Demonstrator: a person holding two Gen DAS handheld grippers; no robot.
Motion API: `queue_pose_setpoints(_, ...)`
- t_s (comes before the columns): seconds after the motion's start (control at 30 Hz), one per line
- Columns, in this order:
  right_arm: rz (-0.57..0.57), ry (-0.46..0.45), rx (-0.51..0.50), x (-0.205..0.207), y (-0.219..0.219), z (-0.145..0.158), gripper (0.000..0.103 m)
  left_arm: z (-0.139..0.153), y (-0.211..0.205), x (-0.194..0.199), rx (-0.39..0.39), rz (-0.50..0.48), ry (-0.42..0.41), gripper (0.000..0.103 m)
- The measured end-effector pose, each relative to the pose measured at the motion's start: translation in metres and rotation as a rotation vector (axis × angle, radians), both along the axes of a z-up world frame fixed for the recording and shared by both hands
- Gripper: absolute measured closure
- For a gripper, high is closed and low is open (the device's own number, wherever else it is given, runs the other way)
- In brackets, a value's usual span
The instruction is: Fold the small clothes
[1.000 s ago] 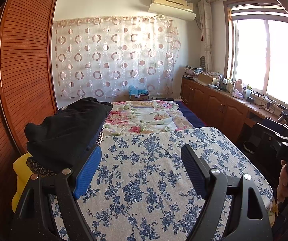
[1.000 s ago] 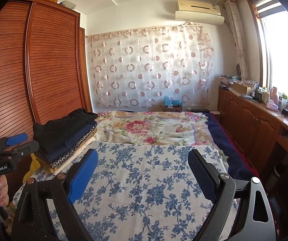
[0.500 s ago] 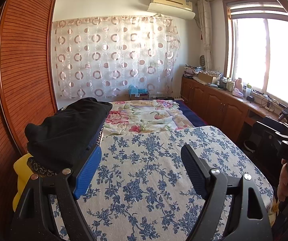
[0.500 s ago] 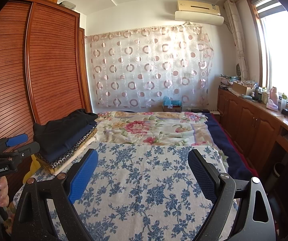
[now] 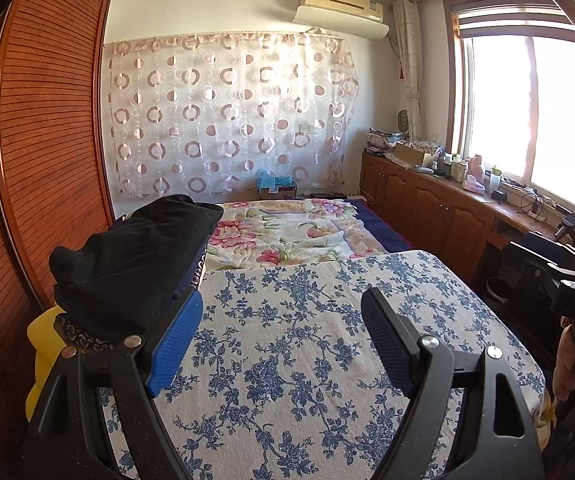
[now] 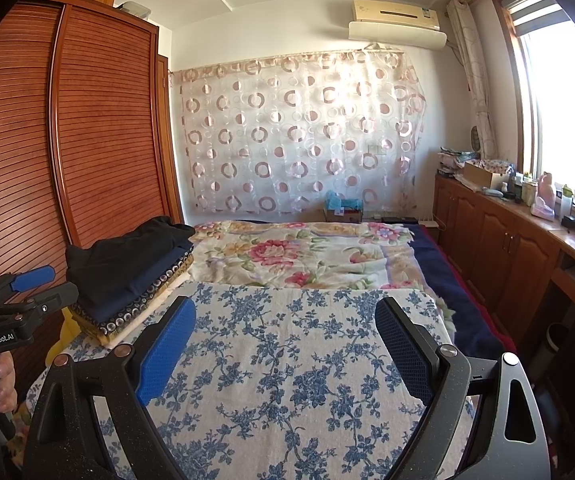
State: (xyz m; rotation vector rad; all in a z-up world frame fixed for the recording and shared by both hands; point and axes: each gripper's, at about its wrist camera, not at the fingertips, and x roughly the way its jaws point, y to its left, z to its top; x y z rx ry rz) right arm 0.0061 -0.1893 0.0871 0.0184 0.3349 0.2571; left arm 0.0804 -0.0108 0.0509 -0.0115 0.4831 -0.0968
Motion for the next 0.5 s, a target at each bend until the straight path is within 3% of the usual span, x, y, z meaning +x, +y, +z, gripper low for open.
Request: queue_pose_setpoints(0.5, 0.003, 0.000, 0.002, 0.0001, -0.0007, -0.0001, 0.011, 0.0021, -0.0001, -0.0019, -0.001, -0.003, 0.001, 0.021)
